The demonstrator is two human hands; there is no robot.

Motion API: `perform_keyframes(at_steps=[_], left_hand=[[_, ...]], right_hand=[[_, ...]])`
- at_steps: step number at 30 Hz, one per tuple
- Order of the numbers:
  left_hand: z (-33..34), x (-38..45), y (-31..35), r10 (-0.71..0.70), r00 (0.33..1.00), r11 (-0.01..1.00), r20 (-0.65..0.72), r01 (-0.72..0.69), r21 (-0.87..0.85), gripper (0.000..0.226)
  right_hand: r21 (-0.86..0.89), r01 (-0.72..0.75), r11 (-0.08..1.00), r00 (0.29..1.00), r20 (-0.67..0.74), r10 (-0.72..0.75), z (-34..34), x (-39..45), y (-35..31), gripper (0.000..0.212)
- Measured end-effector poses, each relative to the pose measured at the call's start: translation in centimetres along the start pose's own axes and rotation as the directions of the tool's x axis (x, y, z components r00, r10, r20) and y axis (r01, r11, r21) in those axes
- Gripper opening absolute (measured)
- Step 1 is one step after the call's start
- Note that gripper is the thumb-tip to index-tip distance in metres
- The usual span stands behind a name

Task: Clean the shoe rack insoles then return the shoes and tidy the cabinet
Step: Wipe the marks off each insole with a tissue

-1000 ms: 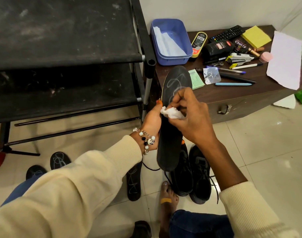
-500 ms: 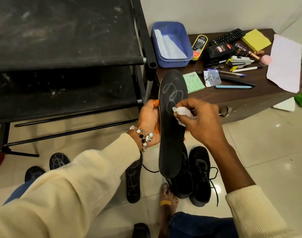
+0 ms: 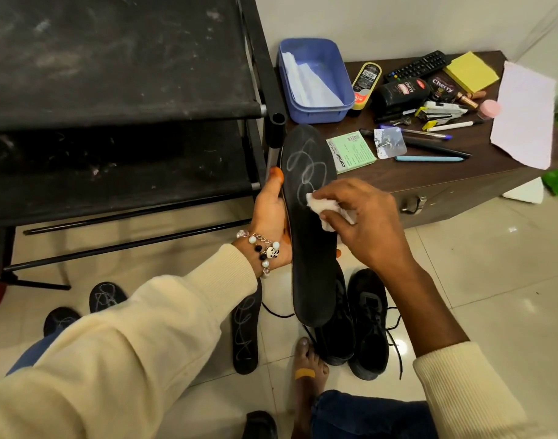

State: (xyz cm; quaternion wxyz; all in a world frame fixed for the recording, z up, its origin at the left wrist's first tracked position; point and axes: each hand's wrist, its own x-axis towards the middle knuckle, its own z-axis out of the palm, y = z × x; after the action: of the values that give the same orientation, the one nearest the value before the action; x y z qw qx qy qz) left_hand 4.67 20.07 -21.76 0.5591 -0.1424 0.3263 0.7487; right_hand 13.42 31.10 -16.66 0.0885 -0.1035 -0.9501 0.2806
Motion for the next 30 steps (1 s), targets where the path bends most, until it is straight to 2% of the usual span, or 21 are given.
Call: perform_keyframes(at_steps=[2, 4, 7, 10, 13, 16, 19, 21, 24, 26, 28, 30], left_hand=[[0.1, 0.0, -0.1, 0.002, 1.0, 1.0, -0.023, -0.001, 0.028, 0.077], [0.3, -0.1, -0.2, -0.005, 0.999, 1.0, -0.043, 0.006, 0.027, 0.077], [0.6, -0.4, -0.2, 0.01, 0.997, 1.0, -0.082, -0.011, -0.021, 0.073], [0.4, -0.1, -0.1, 0.09, 0.979, 0.995, -0.181, -0.096, -0.024, 0.068], [0.5, -0.2, -0.2, 0.072, 0.98, 0.997, -0.186, -0.076, -0.015, 0.067], [0.7, -0.6, -0.3, 0.004, 0.996, 1.0, -0.09, -0.003, 0.014, 0.07], [0.8, -0.6, -0.4, 0.005, 0.996, 0.999, -0.091, -0.001, 0.043, 0.069], [0.9, -0.7, -0.4, 0.01, 0.992, 1.0, -0.122, -0.007, 0.022, 0.071], [1.2, -0.8, -0.4, 0.03, 0.984, 0.997, -0.178, -0.043, -0.068, 0.072], [1.0, -0.6, -0.4, 0.042, 0.974, 0.995, -0.224, -0.062, -0.082, 0.072], [1.0, -0.7, -0.3, 0.035, 0.977, 0.998, -0.211, -0.046, -0.05, 0.07], [1.1, -0.9, -0.3, 0.011, 0.988, 1.0, -0.157, -0.011, -0.003, 0.069]], right_hand=[[-0.042, -0.095, 0.995, 0.995, -0.026, 0.094, -0.1, 0.1, 0.4, 0.03], [-0.148, -0.13, 0.98, 0.991, -0.004, 0.13, 0.1, 0.1, 0.6, 0.029], [-0.227, -0.03, 0.973, 0.997, 0.061, 0.045, 0.8, 0.2, -0.2, 0.028], [-0.19, 0.094, 0.977, 0.989, 0.129, -0.07, 1.0, 0.3, -1.5, 0.025], [-0.171, 0.171, 0.97, 0.977, 0.16, -0.144, 0.4, 0.2, -1.7, 0.019], [-0.245, 0.094, 0.965, 0.99, 0.123, -0.065, -0.5, 0.2, -0.5, 0.022], [-0.351, 0.01, 0.936, 0.997, 0.081, 0.02, -0.4, 0.1, 0.6, 0.031], [-0.324, 0.034, 0.945, 0.998, 0.069, -0.012, 0.1, 0.1, 0.1, 0.031], [-0.207, 0.182, 0.961, 0.983, 0.037, -0.179, 1.2, 0.1, -1.8, 0.024], [-0.159, 0.241, 0.957, 0.97, 0.069, -0.233, 1.5, 0.1, -2.5, 0.022], [-0.159, 0.195, 0.968, 0.978, 0.102, -0.18, 1.0, 0.3, -2.1, 0.023], [-0.211, 0.066, 0.975, 0.99, 0.133, -0.038, 0.1, 0.4, -1.1, 0.026]])
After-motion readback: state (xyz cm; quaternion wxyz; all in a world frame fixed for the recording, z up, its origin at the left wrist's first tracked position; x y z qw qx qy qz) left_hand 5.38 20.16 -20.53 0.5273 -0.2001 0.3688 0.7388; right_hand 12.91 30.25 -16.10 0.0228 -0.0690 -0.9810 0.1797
